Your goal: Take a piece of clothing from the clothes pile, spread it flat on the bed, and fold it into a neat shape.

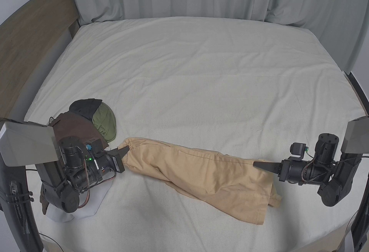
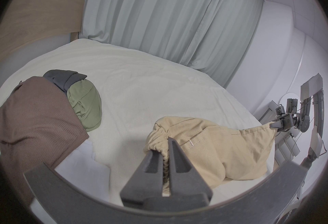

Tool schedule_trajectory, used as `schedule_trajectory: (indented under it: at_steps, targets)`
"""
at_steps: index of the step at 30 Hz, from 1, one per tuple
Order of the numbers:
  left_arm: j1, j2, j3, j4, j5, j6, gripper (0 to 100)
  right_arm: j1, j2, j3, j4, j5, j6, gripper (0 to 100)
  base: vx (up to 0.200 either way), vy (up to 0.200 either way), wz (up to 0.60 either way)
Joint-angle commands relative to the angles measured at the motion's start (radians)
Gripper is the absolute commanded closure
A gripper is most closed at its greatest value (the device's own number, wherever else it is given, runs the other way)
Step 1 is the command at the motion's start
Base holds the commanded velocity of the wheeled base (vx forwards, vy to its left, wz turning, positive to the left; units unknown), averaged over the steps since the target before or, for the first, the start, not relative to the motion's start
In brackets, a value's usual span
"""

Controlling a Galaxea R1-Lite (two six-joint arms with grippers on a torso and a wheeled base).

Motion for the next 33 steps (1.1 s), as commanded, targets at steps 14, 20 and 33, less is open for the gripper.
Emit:
schedule_trajectory:
  at_steps: [14,20,33]
  targets:
    - [-0.006,-0.090,-0.073,-0.001,-0.002,-0.109,100,0.019,-0.125,-0.027,-0.001,-0.008,-0.006,100,0.000,0.000,0.00]
    - [-0.006,-0.091,-0.076,-0.001,-0.002,-0.109,100,0.019,-0.127,-0.047,-0.001,-0.060,-0.011,100,0.000,0.000,0.00]
    - [-0.001,-0.151,-0.099,-0.001,-0.002,-0.111,100,0.020,-0.144,-0.066,-0.001,-0.065,-0.031,100,0.000,0.000,0.00]
